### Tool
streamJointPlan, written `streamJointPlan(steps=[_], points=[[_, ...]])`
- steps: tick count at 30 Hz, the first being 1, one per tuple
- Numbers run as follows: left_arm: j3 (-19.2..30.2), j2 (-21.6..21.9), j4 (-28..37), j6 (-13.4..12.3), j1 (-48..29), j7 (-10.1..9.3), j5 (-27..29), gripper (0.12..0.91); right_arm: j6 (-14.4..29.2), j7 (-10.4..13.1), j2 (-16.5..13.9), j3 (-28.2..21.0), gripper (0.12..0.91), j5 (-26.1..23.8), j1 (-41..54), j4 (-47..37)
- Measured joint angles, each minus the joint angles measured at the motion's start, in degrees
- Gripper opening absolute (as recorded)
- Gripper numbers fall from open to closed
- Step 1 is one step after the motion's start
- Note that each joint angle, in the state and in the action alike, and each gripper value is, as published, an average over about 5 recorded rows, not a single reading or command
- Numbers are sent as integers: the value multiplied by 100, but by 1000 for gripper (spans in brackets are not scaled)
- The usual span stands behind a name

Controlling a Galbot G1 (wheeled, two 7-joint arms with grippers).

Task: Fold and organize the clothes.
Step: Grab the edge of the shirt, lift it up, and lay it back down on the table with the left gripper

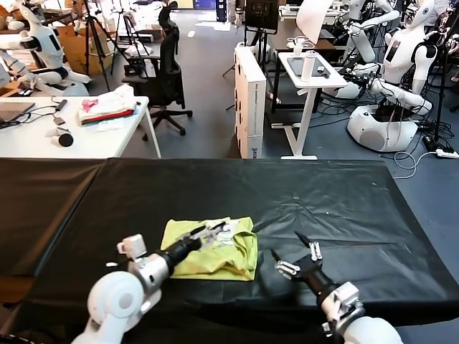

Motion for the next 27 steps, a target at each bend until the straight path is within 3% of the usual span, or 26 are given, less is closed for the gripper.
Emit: streamJointPlan(steps=[3,6,11,20,23,27], points=[[-131,57,3,-88,55,3,119,907,167,-402,-321,-363,907,-427,365,-78],[-193,60,-11,-141,112,10,245,907,283,-641,-650,-680,907,-621,710,-135],[-280,53,-8,-187,162,18,325,907,323,-806,-950,-1029,907,-825,1110,-258],[-386,77,17,-209,237,22,334,907,332,-961,-1041,-1417,903,-1118,1378,-422],[-389,75,16,-212,252,24,337,907,333,-987,-1051,-1523,850,-1162,1437,-456],[-401,75,4,-214,261,26,337,907,325,-1011,-1052,-1640,680,-1177,1508,-495]])
